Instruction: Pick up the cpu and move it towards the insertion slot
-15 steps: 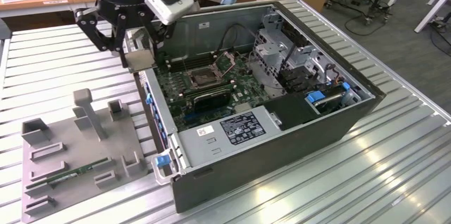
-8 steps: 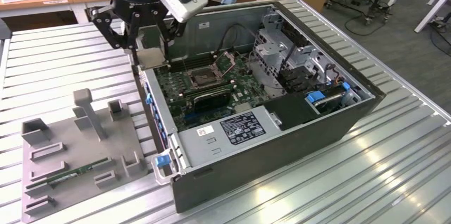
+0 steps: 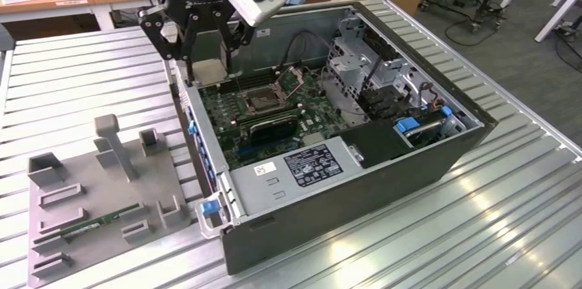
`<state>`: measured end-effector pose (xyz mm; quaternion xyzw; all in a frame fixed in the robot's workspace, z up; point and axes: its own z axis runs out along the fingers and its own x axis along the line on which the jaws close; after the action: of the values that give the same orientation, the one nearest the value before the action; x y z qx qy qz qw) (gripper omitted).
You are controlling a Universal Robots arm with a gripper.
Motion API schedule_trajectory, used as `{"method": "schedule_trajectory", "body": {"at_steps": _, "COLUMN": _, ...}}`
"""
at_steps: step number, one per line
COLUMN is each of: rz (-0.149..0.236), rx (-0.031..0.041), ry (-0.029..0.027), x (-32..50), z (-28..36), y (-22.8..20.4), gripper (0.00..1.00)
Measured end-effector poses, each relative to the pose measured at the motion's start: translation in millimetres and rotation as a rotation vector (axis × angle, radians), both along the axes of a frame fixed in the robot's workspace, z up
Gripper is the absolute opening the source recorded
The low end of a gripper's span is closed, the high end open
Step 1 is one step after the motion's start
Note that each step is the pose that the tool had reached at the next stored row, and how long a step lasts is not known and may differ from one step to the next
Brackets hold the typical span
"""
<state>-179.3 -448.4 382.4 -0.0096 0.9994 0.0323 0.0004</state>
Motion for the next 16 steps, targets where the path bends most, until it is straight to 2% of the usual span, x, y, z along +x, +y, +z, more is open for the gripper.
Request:
{"method": "schedule_trajectory", "body": {"at_steps": 10, "rz": 0.000, "rx": 0.0000, "ry": 0.0000, "x": 11.3, "z": -0.2, "y": 0.0, "gripper": 0.55}}
{"method": "schedule_trajectory", "body": {"at_steps": 16, "rz": 0.000, "rx": 0.0000, "ry": 0.0000, "x": 12.1, "z": -0.2, "y": 0.0, "gripper": 0.55}}
